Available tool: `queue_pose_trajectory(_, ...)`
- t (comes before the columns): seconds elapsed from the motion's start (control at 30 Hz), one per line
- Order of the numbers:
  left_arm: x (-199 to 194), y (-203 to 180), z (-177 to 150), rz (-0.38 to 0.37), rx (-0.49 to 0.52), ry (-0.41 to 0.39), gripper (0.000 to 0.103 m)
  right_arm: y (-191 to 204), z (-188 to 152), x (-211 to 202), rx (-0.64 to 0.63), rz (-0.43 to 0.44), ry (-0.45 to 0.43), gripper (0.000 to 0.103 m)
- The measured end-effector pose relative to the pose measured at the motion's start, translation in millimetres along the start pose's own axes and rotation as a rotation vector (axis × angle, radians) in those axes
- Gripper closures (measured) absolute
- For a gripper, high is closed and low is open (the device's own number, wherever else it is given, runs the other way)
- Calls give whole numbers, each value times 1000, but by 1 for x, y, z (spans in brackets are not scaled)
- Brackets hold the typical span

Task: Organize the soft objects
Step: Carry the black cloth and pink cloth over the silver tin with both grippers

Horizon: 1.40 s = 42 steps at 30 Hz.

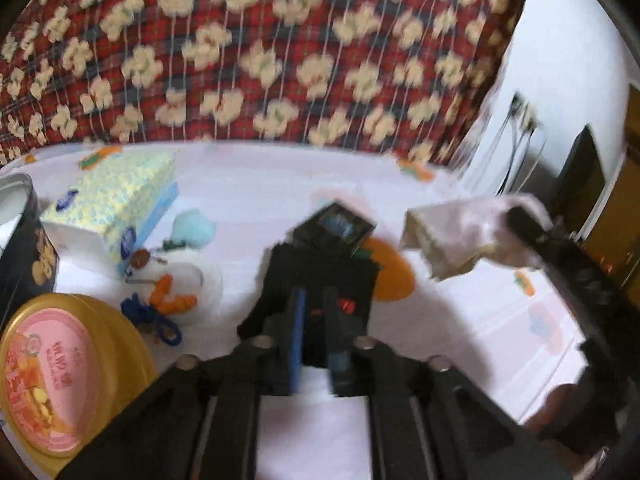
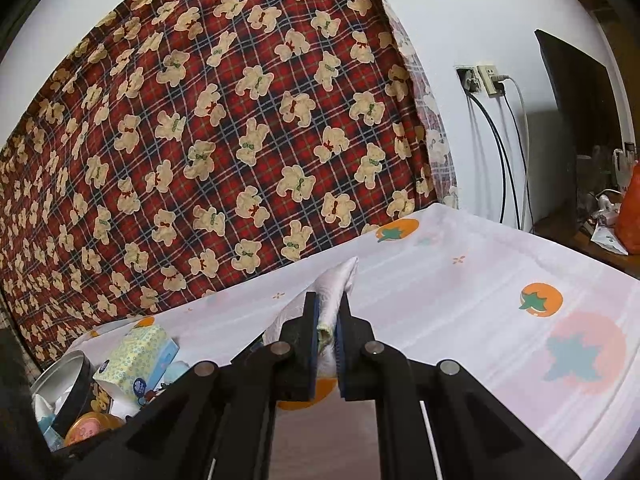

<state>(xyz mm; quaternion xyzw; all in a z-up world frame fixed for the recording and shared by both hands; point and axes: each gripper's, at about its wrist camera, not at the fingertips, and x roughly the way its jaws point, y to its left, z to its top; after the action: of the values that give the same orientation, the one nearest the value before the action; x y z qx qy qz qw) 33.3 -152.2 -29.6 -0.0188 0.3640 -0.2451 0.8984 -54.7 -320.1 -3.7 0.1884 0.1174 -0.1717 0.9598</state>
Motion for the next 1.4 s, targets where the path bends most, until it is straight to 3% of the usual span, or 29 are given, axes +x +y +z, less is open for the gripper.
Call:
queue_pose_trajectory(0.03,9,-1,1,18,0,38,59,0,0,-1,-2,-2,-2,95)
queue_pose_trajectory(0.07,16,-2,1,34,-4,62,32,0,1,0,-1,-1,-3,95)
queue_pose_trajectory(0.1,25,-3,2,42,-10,96,23,-1,1,0,0,1,-1,95)
queue_pose_trajectory(0.13,28,-5,2,50,-9,106,22,-2,1,1,1,0,0,95)
queue_pose_trajectory(0.2,37,-11,4,72,17,127,5,-3,0,2,6,0,6,95)
queue_pose_trajectory(0.27,46,-14,5,86,33,162,4,-4,0,5,12,3,15,95)
queue_pose_trajectory(0.33,54,-18,4,126,54,199,4,-5,0,4,16,3,16,95)
queue_pose_trajectory(0.37,54,-19,4,136,59,195,10,-5,0,4,16,4,15,95)
queue_pose_trajectory(0.4,53,-19,4,142,57,188,25,-4,0,4,14,3,13,95)
queue_pose_trajectory(0.43,50,-16,5,131,45,169,35,-4,0,4,14,2,13,95)
queue_pose_trajectory(0.47,47,-14,6,96,33,158,57,-4,0,4,14,2,13,95)
queue_pose_trajectory(0.5,46,-10,6,55,17,153,65,-5,0,4,17,3,14,95)
queue_pose_trajectory(0.57,46,-6,8,30,-3,150,69,-5,0,4,20,3,12,95)
queue_pose_trajectory(0.7,39,2,6,-43,-52,133,72,-8,2,1,30,0,4,95)
queue_pose_trajectory(0.77,29,5,5,-58,-65,88,72,-7,2,0,27,-1,-2,95)
queue_pose_trajectory(0.97,-6,-2,2,-41,-22,-48,72,-3,2,-5,0,-2,-28,95)
queue_pose_trajectory(1.1,-25,-8,-1,6,58,-118,72,6,1,-11,-34,-3,-53,95)
queue_pose_trajectory(1.4,-47,8,-9,48,88,-151,72,30,-7,-32,-140,-10,-125,95)
